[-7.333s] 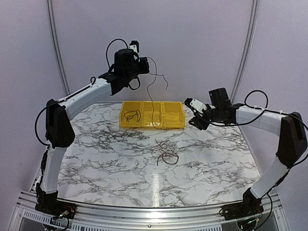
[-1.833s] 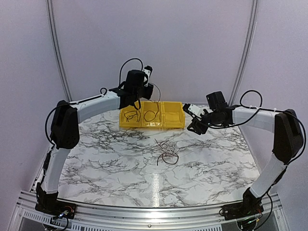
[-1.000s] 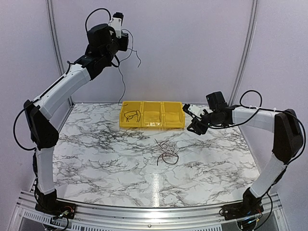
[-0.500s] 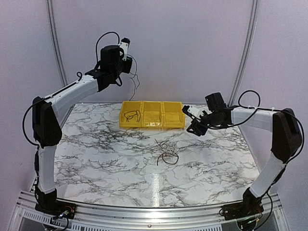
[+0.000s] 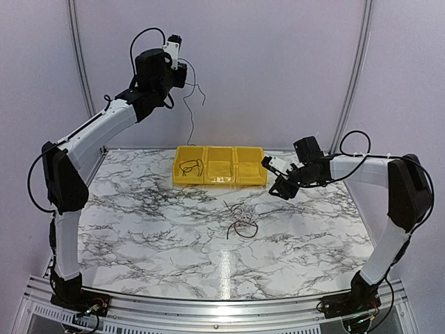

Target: Untangle the cables

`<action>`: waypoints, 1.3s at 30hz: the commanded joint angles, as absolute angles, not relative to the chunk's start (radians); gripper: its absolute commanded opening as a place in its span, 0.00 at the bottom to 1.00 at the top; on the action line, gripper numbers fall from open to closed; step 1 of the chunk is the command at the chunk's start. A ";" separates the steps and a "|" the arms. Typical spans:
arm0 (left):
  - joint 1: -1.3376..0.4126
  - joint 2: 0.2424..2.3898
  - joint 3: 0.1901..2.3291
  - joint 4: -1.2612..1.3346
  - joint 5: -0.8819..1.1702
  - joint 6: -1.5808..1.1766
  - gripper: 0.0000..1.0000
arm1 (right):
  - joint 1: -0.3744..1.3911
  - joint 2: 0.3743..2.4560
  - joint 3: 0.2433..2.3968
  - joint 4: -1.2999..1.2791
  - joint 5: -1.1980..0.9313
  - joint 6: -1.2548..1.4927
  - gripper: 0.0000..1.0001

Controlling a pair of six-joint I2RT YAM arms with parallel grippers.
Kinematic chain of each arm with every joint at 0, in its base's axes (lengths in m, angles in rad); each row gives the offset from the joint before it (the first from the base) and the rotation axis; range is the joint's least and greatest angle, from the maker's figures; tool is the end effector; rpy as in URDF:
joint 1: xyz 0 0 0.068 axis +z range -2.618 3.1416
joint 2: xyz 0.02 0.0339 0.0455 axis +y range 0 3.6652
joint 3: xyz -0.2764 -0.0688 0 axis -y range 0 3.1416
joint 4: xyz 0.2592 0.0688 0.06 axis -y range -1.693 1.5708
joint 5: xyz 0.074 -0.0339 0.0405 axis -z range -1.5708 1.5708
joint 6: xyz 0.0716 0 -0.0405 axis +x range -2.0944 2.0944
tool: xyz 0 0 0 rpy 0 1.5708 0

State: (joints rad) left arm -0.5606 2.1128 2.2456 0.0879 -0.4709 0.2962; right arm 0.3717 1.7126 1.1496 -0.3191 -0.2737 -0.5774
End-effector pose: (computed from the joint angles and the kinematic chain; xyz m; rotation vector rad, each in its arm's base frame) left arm 0.4797 -0.2628 0.4742 0.1881 1.3622 0.0963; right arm 0.3667 0.1637 0.1892 -1.2122 2.0982 0.2424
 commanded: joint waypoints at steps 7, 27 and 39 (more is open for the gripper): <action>-0.555 1.949 2.157 0.124 -0.446 0.287 0.00 | 0.365 1.738 1.203 -0.350 -0.300 -0.586 0.56; -0.581 1.812 2.114 0.204 -0.480 0.361 0.00 | 0.368 1.763 1.213 -0.362 -0.314 -0.584 0.57; -0.581 1.796 2.019 0.207 -0.475 0.337 0.00 | 0.371 1.764 1.215 -0.365 -0.311 -0.587 0.57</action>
